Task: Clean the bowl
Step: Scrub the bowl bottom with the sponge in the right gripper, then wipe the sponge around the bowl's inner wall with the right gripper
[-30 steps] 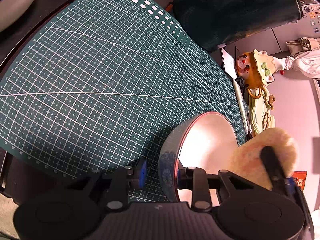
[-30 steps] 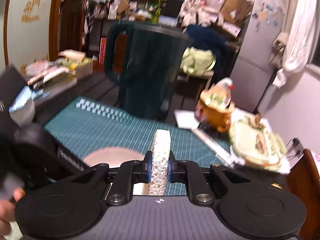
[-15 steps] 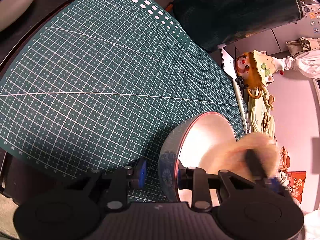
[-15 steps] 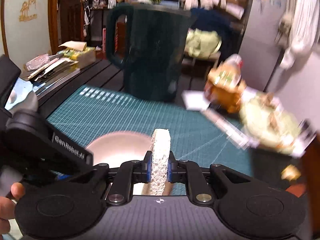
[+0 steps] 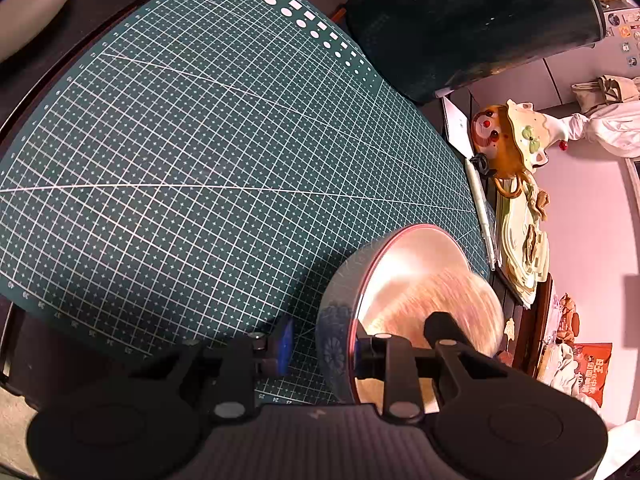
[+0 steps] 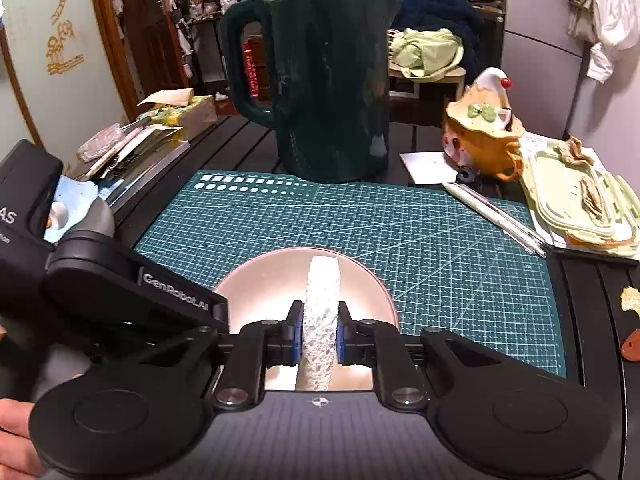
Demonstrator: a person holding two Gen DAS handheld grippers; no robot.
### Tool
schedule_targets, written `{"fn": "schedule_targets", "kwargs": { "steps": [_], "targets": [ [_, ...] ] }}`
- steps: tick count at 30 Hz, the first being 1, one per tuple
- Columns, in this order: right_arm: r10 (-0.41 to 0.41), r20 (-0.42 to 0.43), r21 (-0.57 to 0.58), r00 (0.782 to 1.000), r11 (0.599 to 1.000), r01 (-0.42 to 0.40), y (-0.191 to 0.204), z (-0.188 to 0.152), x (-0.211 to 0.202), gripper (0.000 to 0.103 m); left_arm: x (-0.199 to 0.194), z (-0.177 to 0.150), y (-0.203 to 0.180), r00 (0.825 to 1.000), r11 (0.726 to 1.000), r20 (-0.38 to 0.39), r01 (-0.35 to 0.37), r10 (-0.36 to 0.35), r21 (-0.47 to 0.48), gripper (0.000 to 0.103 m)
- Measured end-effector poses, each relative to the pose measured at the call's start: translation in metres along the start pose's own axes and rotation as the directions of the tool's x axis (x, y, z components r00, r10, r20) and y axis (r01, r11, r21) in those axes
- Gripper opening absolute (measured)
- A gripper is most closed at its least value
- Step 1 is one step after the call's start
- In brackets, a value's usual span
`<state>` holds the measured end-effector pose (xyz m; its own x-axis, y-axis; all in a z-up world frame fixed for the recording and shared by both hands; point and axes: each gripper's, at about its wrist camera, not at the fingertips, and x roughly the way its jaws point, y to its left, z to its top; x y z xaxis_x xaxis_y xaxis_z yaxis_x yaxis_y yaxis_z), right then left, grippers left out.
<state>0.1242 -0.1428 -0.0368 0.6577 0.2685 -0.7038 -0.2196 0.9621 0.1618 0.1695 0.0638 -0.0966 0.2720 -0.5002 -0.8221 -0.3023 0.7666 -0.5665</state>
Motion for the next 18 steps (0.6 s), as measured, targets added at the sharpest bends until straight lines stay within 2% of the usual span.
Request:
{"fn": "schedule_targets", "kwargs": {
  "steps": [2,6,10,14,18],
  "targets": [
    [-0.007,0.001,-0.004,1.000,1.000,0.007,0.000,-0.001,0.000,0.028,0.000,0.000,0.001,1.000,1.000,0.000,0.001,-0.001,-0.001,0.028],
    [-0.022,0.003,-0.012,1.000,1.000,0.022,0.000,-0.003,-0.001,0.028,0.000,0.002,0.001,1.000,1.000,0.000,0.000,0.000,0.000,0.028],
    [-0.008,-0.029,-0.008,1.000,1.000,0.008,0.003,-0.010,0.005,0.014,0.001,0.001,0.000,1.000,1.000,0.000,0.000,0.000,-0.003,0.028],
    [-0.009,-0.014,-0.005,1.000,1.000,0.009,0.005,-0.013,0.003,0.013,0.001,-0.001,0.000,1.000,1.000,0.000,0.000,0.000,-0.003,0.028],
    [0.023,-0.022,0.014,0.999,1.000,-0.023,0.004,-0.011,0.003,0.013,0.001,0.000,-0.001,1.000,1.000,0.002,0.000,0.000,-0.003,0.028]
  ]
}}
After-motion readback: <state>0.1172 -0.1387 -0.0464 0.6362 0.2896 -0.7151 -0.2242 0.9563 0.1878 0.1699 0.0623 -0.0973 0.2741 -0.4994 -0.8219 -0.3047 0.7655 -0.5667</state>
